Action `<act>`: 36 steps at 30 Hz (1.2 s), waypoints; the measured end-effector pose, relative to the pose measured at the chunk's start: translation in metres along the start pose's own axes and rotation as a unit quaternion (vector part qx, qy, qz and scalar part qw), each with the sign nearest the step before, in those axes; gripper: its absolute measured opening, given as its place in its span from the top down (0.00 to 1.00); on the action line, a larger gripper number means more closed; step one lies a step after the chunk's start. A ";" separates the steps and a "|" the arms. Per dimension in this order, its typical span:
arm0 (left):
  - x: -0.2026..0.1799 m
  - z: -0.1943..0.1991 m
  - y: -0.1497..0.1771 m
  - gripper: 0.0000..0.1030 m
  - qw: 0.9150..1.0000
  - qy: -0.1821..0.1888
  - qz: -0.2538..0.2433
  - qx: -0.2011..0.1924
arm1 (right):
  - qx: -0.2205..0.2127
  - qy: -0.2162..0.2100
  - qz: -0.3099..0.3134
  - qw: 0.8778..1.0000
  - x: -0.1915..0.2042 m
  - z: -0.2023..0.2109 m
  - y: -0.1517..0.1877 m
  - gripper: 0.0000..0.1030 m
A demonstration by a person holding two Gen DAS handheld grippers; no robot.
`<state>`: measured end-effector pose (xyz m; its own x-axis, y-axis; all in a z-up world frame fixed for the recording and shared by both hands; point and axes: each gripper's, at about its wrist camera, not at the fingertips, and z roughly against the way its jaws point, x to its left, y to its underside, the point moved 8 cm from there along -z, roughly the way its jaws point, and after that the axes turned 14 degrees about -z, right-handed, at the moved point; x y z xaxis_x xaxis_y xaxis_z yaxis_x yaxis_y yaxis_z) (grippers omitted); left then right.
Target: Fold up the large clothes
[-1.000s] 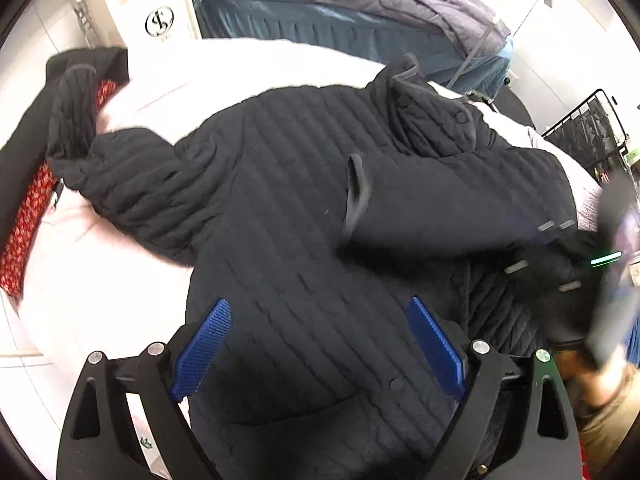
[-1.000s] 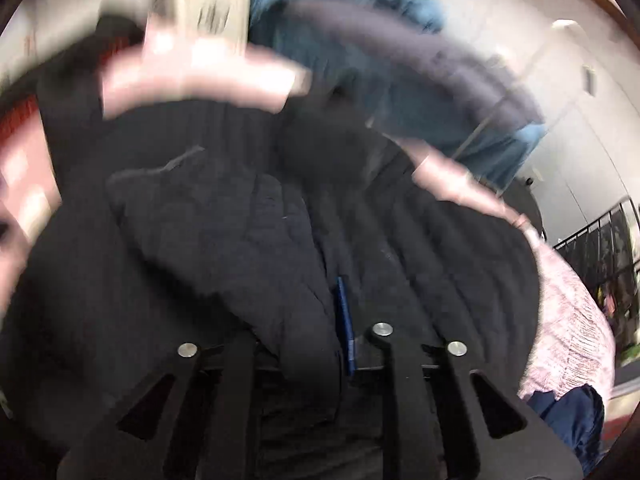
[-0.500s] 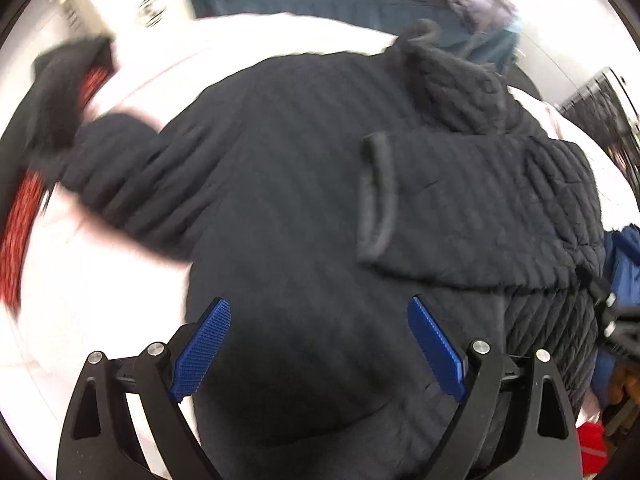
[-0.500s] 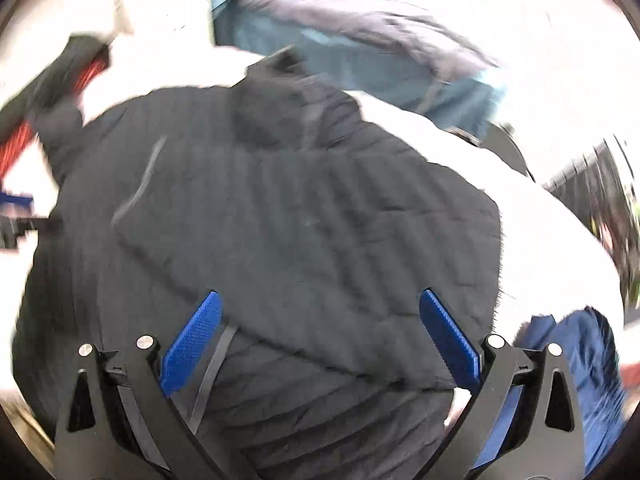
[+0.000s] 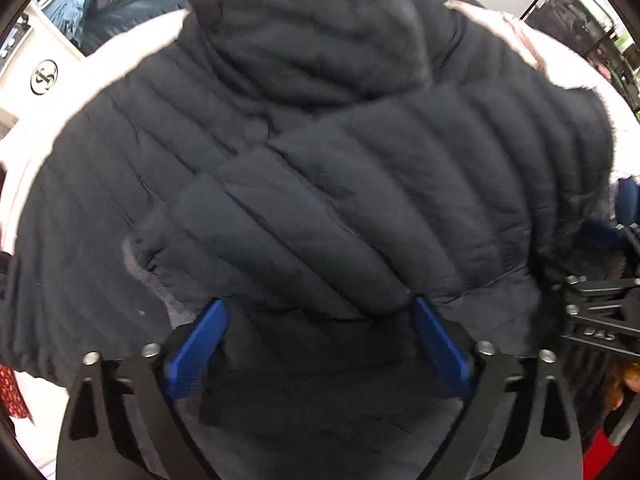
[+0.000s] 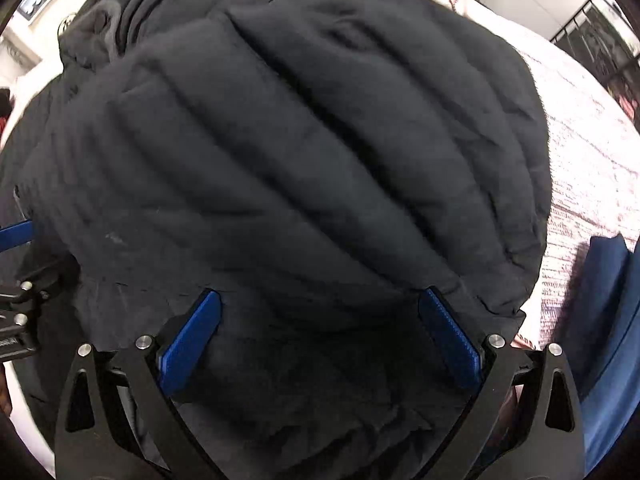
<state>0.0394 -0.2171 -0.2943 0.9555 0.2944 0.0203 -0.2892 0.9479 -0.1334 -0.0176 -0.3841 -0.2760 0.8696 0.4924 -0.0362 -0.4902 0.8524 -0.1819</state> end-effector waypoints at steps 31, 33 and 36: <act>0.125 0.097 0.120 0.10 0.979 -0.038 0.153 -0.127 | -0.023 -0.019 -0.014 0.999 0.045 0.061 0.022 0.05; 0.176 0.126 0.144 0.10 0.966 -0.072 0.198 -0.151 | -0.026 -0.030 -0.006 0.999 0.052 0.069 0.032 0.05; 0.259 0.173 0.182 0.10 0.937 -0.138 0.262 -0.183 | -0.030 -0.037 0.009 0.999 0.061 0.083 0.049 0.05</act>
<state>0.2245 0.0533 -0.1421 0.6213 0.7763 0.1067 -0.6270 0.5743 -0.5264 0.0070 -0.2977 -0.2056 0.8528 0.5213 0.0325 -0.4995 0.8322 -0.2408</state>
